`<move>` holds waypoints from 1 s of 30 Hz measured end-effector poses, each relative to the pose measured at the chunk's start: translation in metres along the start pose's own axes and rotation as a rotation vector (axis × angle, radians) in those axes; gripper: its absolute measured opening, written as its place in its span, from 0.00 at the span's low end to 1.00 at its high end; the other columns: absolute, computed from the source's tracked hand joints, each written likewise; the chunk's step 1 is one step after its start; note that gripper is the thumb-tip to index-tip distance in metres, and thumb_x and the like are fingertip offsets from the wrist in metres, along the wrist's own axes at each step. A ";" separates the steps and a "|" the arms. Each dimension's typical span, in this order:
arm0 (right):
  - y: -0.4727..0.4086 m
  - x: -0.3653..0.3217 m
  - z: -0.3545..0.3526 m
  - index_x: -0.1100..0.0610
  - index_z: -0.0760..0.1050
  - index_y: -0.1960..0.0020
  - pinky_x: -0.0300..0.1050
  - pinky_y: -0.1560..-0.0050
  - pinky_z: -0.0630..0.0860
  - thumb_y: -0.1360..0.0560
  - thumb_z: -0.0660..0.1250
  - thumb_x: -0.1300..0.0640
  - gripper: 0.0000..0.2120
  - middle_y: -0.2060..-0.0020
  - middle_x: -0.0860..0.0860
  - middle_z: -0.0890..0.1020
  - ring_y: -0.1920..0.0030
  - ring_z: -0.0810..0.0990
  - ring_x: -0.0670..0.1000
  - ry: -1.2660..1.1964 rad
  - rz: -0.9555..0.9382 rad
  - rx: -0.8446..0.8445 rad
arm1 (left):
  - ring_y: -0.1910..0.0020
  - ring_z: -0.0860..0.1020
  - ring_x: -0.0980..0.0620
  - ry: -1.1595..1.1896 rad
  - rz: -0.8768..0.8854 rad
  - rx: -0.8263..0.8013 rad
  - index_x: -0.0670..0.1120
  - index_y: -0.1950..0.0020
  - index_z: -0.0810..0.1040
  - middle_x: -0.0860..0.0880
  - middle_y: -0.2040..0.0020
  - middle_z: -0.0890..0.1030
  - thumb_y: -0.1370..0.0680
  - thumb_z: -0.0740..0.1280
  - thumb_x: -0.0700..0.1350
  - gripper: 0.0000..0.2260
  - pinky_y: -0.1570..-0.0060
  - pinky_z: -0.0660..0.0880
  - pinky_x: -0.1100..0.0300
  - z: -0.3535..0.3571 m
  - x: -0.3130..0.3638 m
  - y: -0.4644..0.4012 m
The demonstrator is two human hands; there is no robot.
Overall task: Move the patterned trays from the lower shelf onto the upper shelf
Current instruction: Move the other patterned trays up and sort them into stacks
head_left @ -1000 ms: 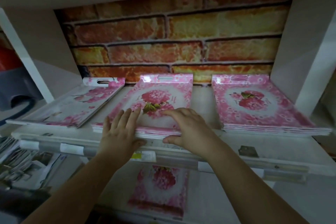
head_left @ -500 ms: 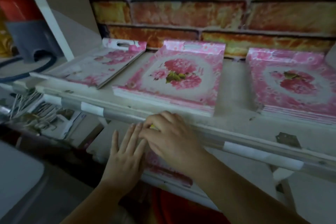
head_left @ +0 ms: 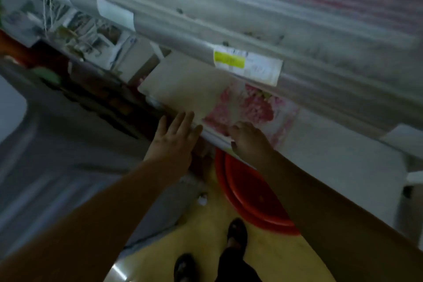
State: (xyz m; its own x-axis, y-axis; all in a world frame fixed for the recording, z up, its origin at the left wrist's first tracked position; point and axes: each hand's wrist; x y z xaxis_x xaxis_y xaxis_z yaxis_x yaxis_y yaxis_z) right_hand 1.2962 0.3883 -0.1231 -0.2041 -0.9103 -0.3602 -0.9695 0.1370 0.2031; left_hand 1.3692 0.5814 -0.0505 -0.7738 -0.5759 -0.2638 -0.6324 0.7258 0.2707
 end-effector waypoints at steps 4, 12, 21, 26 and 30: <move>-0.027 0.018 0.043 0.60 0.65 0.27 0.52 0.38 0.70 0.23 0.67 0.56 0.27 0.33 0.62 0.72 0.36 0.72 0.62 -0.159 0.132 -0.151 | 0.22 0.43 0.45 0.057 -0.015 -0.066 0.51 0.22 0.52 0.45 0.20 0.43 0.21 0.56 0.47 0.27 0.26 0.45 0.40 0.005 0.004 -0.003; -0.052 0.022 0.062 0.59 0.48 0.21 0.50 0.32 0.63 0.22 0.67 0.54 0.38 0.24 0.61 0.61 0.28 0.64 0.61 -0.203 0.225 -0.296 | 0.22 0.43 0.45 0.220 -0.012 -0.025 0.53 0.24 0.59 0.46 0.20 0.46 0.19 0.55 0.47 0.22 0.25 0.42 0.45 0.005 0.007 0.010; -0.024 -0.030 -0.013 0.60 0.66 0.34 0.52 0.47 0.76 0.27 0.71 0.56 0.25 0.42 0.61 0.77 0.46 0.77 0.62 -0.092 0.282 0.047 | 0.22 0.48 0.45 0.228 0.019 0.130 0.51 0.28 0.64 0.45 0.21 0.53 0.23 0.46 0.52 0.25 0.25 0.47 0.42 -0.031 -0.003 0.041; 0.017 -0.073 -0.061 0.51 0.64 0.31 0.54 0.39 0.73 0.27 0.69 0.60 0.27 0.35 0.56 0.74 0.37 0.74 0.59 -0.100 0.272 0.175 | 0.22 0.48 0.44 0.140 0.060 0.260 0.52 0.26 0.60 0.44 0.21 0.50 0.24 0.64 0.52 0.27 0.25 0.50 0.42 -0.057 -0.014 0.070; 0.065 -0.112 -0.093 0.51 0.71 0.40 0.52 0.46 0.67 0.23 0.65 0.56 0.12 0.42 0.57 0.77 0.42 0.75 0.60 0.245 0.347 0.350 | 0.22 0.46 0.43 0.126 0.106 0.349 0.51 0.25 0.57 0.43 0.21 0.48 0.23 0.64 0.50 0.28 0.25 0.48 0.41 -0.073 -0.025 0.110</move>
State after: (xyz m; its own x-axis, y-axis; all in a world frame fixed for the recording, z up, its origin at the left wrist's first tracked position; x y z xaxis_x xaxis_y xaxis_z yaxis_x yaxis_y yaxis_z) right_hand 1.2684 0.4631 0.0152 -0.5229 -0.8471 -0.0953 -0.8466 0.5291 -0.0581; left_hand 1.3162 0.6486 0.0532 -0.8460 -0.5170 -0.1300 -0.5157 0.8555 -0.0466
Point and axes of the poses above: each hand's wrist, its own y-axis away from the middle knuckle, its own z-axis out of the palm, x = y × z
